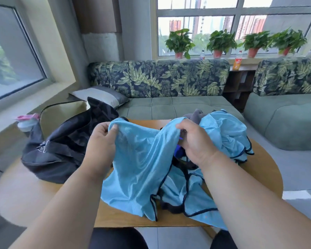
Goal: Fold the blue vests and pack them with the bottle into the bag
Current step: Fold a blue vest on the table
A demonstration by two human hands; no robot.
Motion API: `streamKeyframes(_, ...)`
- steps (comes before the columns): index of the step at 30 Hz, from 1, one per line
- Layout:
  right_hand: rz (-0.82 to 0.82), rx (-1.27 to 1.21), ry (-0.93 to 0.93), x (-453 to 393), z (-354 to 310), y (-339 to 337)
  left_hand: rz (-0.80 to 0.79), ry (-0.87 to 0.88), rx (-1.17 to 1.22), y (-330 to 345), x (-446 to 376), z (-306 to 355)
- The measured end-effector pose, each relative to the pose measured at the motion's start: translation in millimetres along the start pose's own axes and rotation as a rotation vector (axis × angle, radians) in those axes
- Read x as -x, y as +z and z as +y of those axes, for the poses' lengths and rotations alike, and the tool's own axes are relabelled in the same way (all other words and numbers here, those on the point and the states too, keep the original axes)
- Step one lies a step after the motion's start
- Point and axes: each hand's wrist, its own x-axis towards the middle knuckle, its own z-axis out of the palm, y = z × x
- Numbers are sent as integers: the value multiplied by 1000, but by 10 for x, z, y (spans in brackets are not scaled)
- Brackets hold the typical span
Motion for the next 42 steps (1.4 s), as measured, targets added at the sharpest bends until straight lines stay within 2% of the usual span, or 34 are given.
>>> streamKeyframes(2, -12, -3, -5, -89, -182, 239, 12, -15, 18, -90, 8, 79)
streamKeyframes(6, -183, 72, -77, -152, -616, 664, 16, -105, 224, -321, -38, 224)
streamKeyframes(8, -228, 70, -107, -156, -807, 811, -11, -95, 329, -407, -68, 314)
streamKeyframes(10, -269, 20, -126, -130, -937, 914, -14, -53, 329, -470, -72, 362)
streamKeyframes(13, -261, -54, -126, -106, -857, 905, 43, -29, 239, -575, -57, 265)
streamKeyframes(16, -196, -74, 14, -118, -366, 582, 31, -137, 130, -701, -7, 6)
streamKeyframes(19, -92, 7, 234, -64, 257, 138, -92, -270, -53, -854, 99, -297)
streamKeyframes(21, -18, 132, 349, 68, 530, -85, -182, -313, -241, -931, 168, -462)
streamKeyframes(23, -13, 311, 420, 197, 677, -253, -248, -347, -392, -970, 212, -548)
streamKeyframes(26, 9, 581, 400, 276, 736, -460, -269, -409, -511, -954, 274, -555)
streamKeyframes(29, 49, 735, 380, 209, 814, -590, -204, -436, -490, -913, 313, -585)
streamKeyframes(33, 100, 705, 377, 165, 915, -643, -180, -528, -427, -890, 312, -622)
streamKeyframes(38, 139, 677, 481, 130, 1118, -691, -191, -452, -634, -920, 277, -840)
streamKeyframes(42, 74, 578, 486, 168, 1163, -648, -247, -439, -719, -821, 301, -935)
